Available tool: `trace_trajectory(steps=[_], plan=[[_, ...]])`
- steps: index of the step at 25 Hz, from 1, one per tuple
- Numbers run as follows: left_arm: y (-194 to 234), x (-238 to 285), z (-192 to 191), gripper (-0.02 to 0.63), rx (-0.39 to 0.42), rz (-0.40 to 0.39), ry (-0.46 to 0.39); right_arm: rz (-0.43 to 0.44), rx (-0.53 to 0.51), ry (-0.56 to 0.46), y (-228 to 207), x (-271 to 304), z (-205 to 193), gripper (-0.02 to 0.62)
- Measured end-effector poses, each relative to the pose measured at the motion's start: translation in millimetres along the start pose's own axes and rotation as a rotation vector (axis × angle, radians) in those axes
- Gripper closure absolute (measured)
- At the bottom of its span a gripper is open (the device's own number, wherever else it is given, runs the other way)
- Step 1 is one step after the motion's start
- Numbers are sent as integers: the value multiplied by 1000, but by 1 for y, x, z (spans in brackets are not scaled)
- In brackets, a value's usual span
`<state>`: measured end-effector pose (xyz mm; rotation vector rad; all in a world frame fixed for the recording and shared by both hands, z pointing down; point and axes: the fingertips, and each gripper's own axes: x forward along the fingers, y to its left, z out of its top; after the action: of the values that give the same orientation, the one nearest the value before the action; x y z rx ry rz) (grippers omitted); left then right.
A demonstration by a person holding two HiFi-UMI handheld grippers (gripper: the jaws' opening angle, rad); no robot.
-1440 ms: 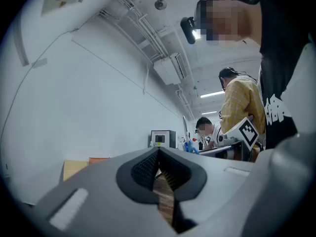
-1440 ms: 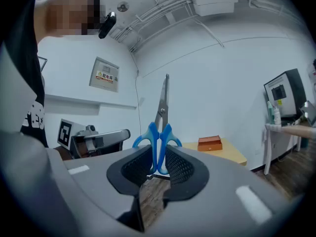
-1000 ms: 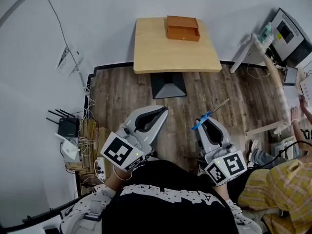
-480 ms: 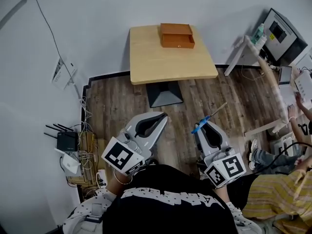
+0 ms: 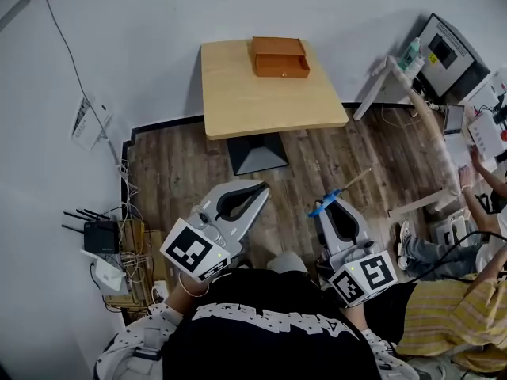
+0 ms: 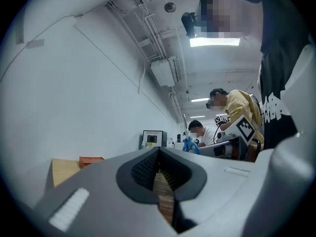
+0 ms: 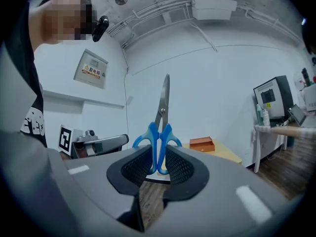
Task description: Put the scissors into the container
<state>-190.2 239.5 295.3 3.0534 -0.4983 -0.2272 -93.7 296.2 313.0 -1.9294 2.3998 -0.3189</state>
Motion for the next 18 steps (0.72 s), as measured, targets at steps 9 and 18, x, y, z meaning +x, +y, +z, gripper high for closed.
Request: trace_trajectory(steps=[9,18], plan=[[17,14,-8,606,22,24,24,10,-14,11,-22,21,1,497],[51,51,-7,606,25,103,8,85,5,15,-60,63,6,497]])
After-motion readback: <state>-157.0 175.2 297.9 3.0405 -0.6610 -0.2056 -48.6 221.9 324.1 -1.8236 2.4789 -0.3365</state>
